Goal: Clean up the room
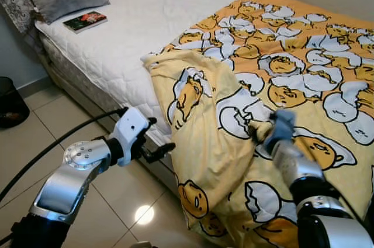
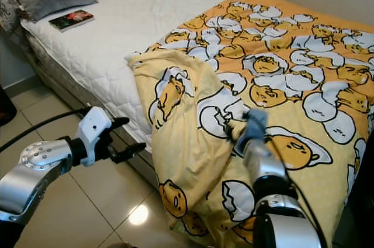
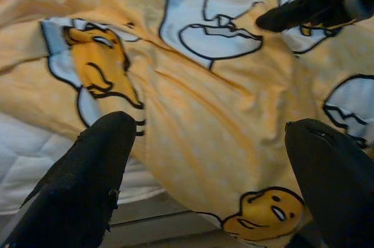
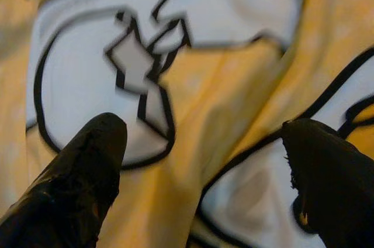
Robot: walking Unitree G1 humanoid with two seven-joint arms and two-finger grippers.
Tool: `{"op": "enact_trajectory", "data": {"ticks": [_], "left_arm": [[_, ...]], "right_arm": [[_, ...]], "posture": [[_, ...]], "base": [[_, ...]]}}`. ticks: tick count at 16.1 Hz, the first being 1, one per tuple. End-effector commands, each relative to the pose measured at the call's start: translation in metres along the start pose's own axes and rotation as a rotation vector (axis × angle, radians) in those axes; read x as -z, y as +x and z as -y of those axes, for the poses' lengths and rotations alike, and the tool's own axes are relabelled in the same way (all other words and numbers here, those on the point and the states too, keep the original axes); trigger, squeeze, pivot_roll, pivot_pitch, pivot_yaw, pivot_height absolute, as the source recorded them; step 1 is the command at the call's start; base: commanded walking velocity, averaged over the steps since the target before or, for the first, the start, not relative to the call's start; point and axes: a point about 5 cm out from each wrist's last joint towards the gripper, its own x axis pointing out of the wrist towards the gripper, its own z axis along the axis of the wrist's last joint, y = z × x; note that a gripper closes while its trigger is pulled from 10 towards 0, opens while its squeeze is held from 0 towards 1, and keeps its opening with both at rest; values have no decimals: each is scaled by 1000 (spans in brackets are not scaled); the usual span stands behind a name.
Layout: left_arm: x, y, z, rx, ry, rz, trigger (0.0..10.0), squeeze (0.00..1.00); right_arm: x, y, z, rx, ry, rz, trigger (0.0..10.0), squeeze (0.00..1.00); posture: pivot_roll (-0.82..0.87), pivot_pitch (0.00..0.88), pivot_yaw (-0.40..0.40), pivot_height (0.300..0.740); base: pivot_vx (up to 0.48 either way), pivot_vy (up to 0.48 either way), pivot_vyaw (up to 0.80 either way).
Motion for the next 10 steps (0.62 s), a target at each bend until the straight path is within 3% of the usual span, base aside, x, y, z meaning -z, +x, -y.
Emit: {"op": "enact_trajectory", "data": {"ticks": [1, 4, 5, 6, 7, 10], "left_arm": [[-1, -1, -1, 14, 9, -5, 10000, 416], [0, -2, 0, 59, 16, -17, 10000, 416], [0, -2, 0, 70, 17, -19, 10000, 416], [0, -3, 2, 78, 16, -21, 10000, 416], [1, -4, 3, 88, 14, -26, 10000, 416], [2, -5, 7, 108, 16, -35, 10000, 416]], "right_arm": [[-5, 1, -1, -9, -17, 8, 10000, 0], [-5, 6, 0, 12, -34, -3, 10000, 0], [-4, 6, 0, 13, -34, -6, 9216, 0], [-3, 7, 0, 11, -33, -9, 2902, 0], [-1, 7, 0, 7, -29, -16, 39, 0], [6, 7, 0, 11, -29, -40, 0, 0]], "posture": [[24, 0, -2, 740], [33, 0, -6, 740], [35, 0, -5, 740], [35, 0, -2, 740], [37, 0, 3, 740], [45, 0, -2, 740]], "base": [[0, 0, 0], [0, 0, 0], [0, 0, 0], [0, 0, 0], [0, 0, 0], [0, 0, 0]]}}
